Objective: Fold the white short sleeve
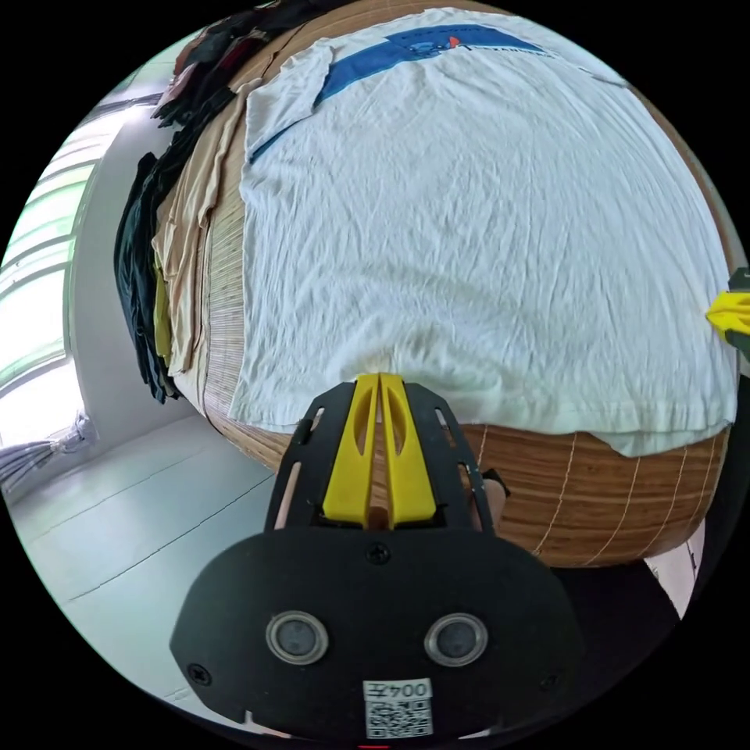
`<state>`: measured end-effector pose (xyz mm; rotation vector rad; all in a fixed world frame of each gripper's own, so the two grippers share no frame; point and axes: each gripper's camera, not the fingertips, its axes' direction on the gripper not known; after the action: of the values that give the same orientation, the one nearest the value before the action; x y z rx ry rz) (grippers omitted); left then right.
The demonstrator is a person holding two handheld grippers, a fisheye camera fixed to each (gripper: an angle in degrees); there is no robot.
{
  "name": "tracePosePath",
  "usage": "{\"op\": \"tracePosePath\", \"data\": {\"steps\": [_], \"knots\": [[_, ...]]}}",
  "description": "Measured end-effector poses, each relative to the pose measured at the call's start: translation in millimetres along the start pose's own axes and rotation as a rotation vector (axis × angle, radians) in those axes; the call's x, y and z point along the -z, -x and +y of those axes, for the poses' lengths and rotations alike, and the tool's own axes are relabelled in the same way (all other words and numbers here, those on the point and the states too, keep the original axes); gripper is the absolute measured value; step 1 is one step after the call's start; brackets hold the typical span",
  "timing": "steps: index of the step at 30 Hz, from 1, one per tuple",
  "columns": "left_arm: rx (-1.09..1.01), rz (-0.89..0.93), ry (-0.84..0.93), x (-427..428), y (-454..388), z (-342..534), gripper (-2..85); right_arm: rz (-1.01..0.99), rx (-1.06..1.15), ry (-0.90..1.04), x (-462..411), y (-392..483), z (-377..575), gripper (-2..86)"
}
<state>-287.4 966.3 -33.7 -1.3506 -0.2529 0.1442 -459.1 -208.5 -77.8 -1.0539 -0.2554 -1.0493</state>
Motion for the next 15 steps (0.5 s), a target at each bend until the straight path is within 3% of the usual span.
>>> {"op": "tracePosePath", "data": {"steps": [7,15], "knots": [[-0.261,0.017,-0.201,25,3,101,3.8,-0.115,-0.288,-0.193,46,29,66,4.4],[-0.454,-0.026,-0.436,60,8,189,7.1,-0.031,-0.387,-0.158,20,120,85,6.4]]}}
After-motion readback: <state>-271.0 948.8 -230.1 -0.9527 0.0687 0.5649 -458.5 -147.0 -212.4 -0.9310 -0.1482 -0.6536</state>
